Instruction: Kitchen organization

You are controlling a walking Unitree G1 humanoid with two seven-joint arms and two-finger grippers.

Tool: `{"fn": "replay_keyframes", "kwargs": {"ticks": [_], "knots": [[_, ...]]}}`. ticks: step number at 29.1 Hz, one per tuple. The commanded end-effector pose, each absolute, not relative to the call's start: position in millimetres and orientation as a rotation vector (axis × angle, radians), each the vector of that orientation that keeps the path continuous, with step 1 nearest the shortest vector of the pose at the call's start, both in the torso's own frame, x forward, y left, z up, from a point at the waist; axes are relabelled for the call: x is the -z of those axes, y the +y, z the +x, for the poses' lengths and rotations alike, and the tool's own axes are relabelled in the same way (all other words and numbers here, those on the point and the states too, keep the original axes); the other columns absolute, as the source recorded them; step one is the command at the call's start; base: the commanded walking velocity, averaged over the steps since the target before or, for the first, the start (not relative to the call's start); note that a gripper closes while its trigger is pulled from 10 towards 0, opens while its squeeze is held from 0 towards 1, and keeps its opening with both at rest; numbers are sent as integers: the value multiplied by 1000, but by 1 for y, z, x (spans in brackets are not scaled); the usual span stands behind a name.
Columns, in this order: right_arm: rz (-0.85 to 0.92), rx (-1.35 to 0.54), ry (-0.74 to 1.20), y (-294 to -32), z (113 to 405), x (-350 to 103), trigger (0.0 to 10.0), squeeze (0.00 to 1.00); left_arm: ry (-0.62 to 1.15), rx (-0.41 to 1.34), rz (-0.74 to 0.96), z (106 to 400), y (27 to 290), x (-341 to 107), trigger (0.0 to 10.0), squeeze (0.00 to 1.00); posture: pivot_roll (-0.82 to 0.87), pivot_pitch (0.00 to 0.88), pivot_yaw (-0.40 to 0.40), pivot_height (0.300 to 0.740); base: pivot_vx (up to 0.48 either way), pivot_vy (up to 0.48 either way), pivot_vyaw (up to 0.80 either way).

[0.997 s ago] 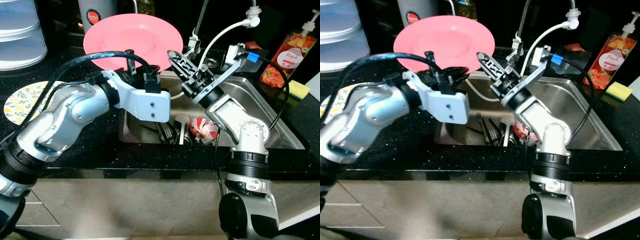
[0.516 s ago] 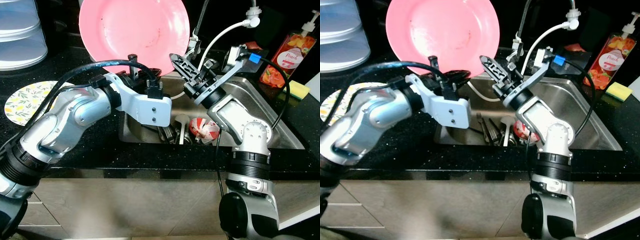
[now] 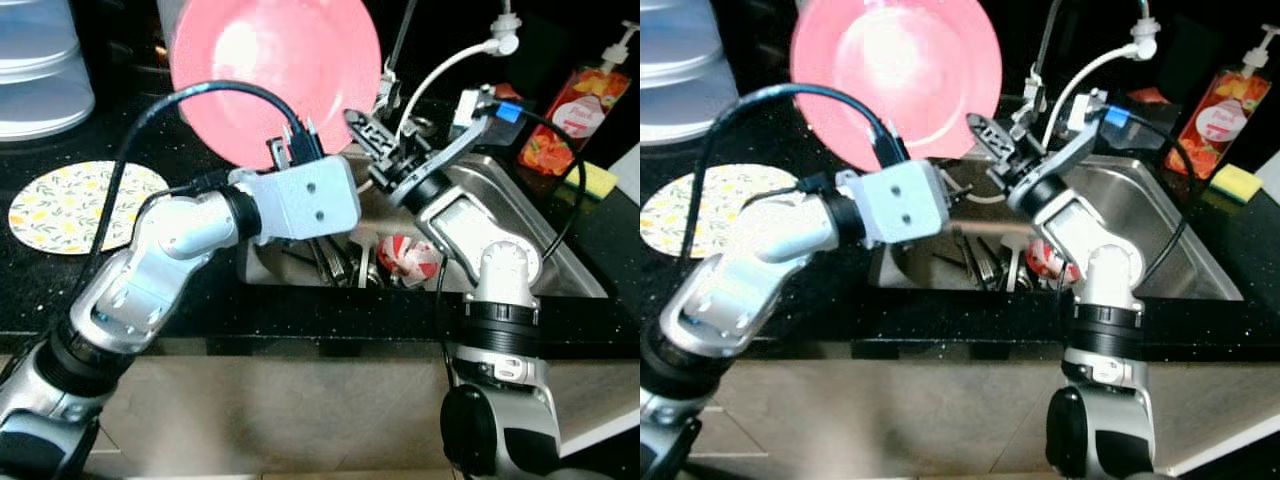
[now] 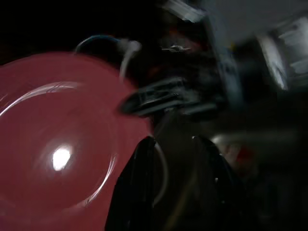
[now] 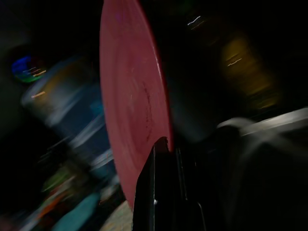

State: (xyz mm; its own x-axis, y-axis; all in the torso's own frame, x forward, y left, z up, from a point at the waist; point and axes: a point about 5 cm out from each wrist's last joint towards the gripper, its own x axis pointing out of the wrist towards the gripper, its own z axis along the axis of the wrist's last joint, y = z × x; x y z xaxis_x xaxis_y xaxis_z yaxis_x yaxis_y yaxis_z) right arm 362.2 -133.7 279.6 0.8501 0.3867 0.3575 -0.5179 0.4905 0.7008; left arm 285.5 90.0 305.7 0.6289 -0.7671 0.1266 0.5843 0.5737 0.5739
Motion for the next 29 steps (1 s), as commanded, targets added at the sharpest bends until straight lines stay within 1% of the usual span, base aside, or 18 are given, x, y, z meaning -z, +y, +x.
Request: {"fn": "replay_keyframes", "kwargs": {"ticks": [1,3,4,7,8,10,12,13,14,16,20,21,22,23,24,25,26,29], "knots": [[890,-469,-187,-145,366,-280,10000,0,-357,794,452,288,93,-306,10000,0,283,0,-103,740,0,0,0],[759,-311,-167,-156,373,-270,10000,0,-303,689,296,301,103,-309,10000,0,280,0,-105,740,0,0,0],[759,-311,-167,-156,373,-270,10000,0,-303,689,296,301,103,-309,10000,0,280,0,-105,740,0,0,0],[619,-144,-100,-166,380,-253,10000,0,-197,559,89,316,117,-308,10000,0,280,0,-108,740,0,0,0],[619,-144,-100,-166,380,-253,10000,0,-197,559,89,316,117,-308,10000,0,280,0,-108,740,0,0,0],[584,-56,-33,-172,383,-239,10000,0,-118,473,-37,324,128,-303,10000,0,280,0,-110,740,0,0,0],[584,-56,-33,-172,383,-239,10000,0,-118,473,-37,324,128,-303,10000,0,280,0,-110,740,0,0,0],[597,18,97,-176,387,-215,10000,0,8,366,-175,333,141,-291,10000,0,283,0,-112,740,0,0,0],[597,18,97,-176,387,-215,10000,0,8,366,-175,333,141,-291,10000,0,283,0,-112,740,0,0,0],[651,27,214,-172,388,-195,10000,0,139,323,-269,337,145,-274,10000,0,279,0,-110,740,0,0,0],[625,49,247,-172,387,-184,10000,0,223,312,-234,336,145,-262,10000,0,276,0,-107,740,0,0,0],[629,54,263,-172,387,-179,10000,0,255,337,-195,334,143,-258,10000,0,275,0,-106,740,0,0,0],[639,58,283,-172,385,-173,10000,0,284,362,-109,330,141,-254,10000,0,274,0,-104,740,0,0,0],[639,58,283,-172,385,-173,10000,0,284,362,-109,330,141,-254,10000,0,274,0,-104,740,0,0,0],[676,61,312,-171,384,-166,10000,0,302,397,-7,325,139,-251,10000,0,275,0,-104,740,0,0,0],[693,61,319,-170,384,-164,10000,0,294,406,20,324,138,-251,10000,0,275,0,-104,740,0,0,0],[727,49,300,-169,385,-166,10000,1000,290,413,56,323,136,-252,10000,0,277,0,-104,740,0,0,0],[773,19,262,-167,386,-171,10000,1000,291,419,96,321,134,-252,10000,0,277,0,-104,740,0,0,0]]}}
